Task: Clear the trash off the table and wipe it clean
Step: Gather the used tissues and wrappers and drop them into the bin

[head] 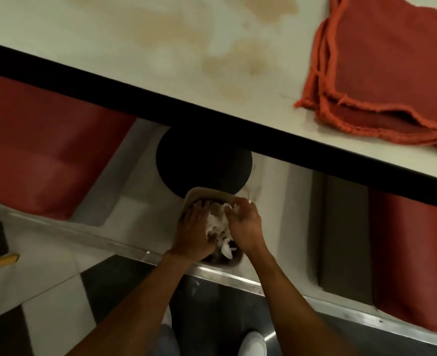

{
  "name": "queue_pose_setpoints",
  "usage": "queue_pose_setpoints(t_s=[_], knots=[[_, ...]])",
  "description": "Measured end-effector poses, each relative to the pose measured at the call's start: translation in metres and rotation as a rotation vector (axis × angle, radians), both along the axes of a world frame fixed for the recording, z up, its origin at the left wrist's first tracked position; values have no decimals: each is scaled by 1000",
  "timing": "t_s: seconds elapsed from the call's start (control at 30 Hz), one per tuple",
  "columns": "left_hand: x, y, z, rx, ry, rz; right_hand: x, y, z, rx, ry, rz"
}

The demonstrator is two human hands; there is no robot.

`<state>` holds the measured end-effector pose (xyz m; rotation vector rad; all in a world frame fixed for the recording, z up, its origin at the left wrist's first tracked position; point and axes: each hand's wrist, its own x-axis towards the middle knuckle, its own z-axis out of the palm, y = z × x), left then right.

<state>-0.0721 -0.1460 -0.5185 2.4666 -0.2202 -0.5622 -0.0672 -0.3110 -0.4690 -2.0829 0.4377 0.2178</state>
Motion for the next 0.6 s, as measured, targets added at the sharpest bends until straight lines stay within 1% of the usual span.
queue_pose_setpoints(t_s=[0.1, 0.17, 0.23, 0.3, 0.37, 0.4, 0.47, 0.57, 0.6], knots=[[-3, 12, 25, -171, 4, 125, 9, 13, -1, -21, -3, 30], [-7, 21, 40, -224, 4, 235, 13, 21, -14, -84, 62, 132], [-11, 30, 44, -201, -2, 295, 16, 30, -32, -163, 189, 263], [-14, 38, 40, -167, 6, 297, 18, 38, -48, -234, 290, 346], [-15, 44, 35, -146, 44, 290, 17, 46, -54, -311, 346, 403], [-15, 45, 33, -141, 61, 287, 16, 49, -58, -310, 376, 417], [-16, 47, 30, -146, 75, 293, 12, 49, -68, -314, 399, 466], [-17, 49, 35, -138, 109, 313, 9, 38, -91, -341, 303, 564], [-18, 49, 42, -126, 136, 319, 7, 35, -85, -332, 290, 543]])
